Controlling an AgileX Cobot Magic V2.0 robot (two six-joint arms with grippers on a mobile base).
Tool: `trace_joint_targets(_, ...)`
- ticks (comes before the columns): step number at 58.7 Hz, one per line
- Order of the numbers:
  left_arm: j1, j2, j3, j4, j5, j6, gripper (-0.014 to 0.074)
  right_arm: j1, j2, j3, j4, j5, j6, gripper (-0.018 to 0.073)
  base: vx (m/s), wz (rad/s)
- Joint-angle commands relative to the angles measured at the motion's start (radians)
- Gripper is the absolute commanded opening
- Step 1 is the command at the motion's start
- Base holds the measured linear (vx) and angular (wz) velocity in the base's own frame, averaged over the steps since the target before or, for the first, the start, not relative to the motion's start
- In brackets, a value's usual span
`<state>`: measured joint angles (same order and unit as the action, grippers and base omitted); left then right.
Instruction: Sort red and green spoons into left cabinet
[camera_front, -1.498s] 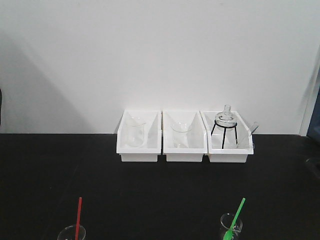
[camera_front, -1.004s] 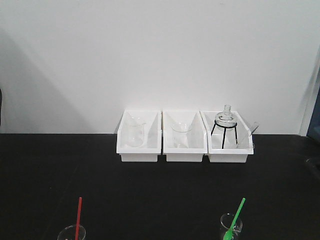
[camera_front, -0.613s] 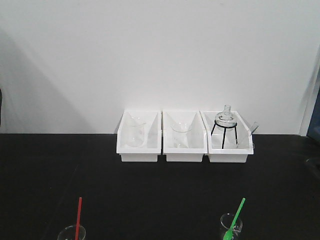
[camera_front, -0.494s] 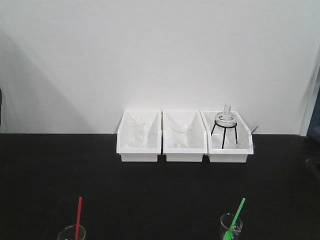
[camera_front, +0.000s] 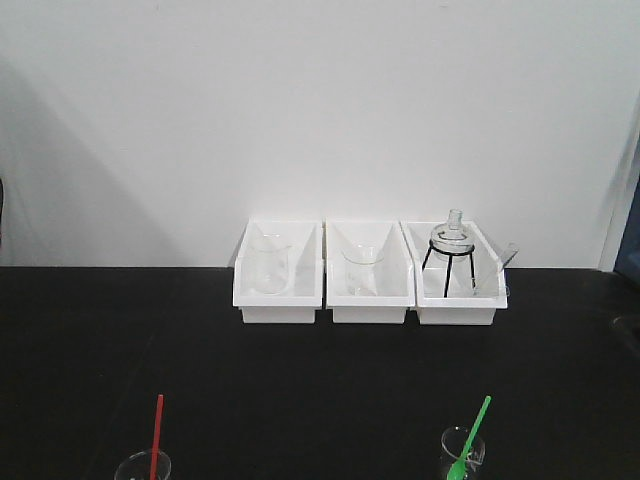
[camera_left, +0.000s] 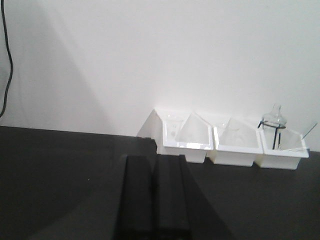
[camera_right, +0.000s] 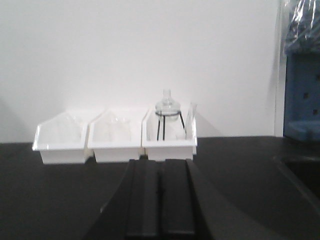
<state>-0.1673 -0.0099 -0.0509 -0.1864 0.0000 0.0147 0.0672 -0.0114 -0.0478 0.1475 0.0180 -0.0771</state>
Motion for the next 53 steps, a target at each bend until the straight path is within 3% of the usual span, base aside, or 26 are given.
trace_joint_targets(1,0.000,-0.004,-0.139,0.010,0.000,0.004,0.0003,-0.005,0.009,-0.155,0.017,-0.024,-0.004,-0.0004,0.00,0.00)
trace_joint_targets(11,0.000,0.167,-0.360,0.054,0.160,0.028,0.0003,-0.005,0.187,-0.380,-0.023,0.137,-0.011,-0.0004,0.00,0.00)
trace_joint_targets(20,0.000,0.409,-0.513,0.065,0.232,0.035,0.0003,-0.005,0.413,-0.530,-0.016,0.172,-0.010,-0.0004,0.00,0.00)
trace_joint_targets(32,0.000,0.640,-0.575,0.062,0.186,0.038,0.0003,-0.005,0.600,-0.600,-0.006,0.166,-0.010,-0.0004,0.00,0.00)
trace_joint_targets(45,-0.004,0.760,-0.575,0.062,0.142,0.053,0.0010,-0.005,0.694,-0.599,-0.006,0.138,-0.009,0.0004,0.00,0.00)
trace_joint_targets(53,-0.004,0.792,-0.575,0.053,0.141,0.059,0.0062,-0.005,0.713,-0.599,-0.005,0.145,-0.005,0.0058,0.00,0.00)
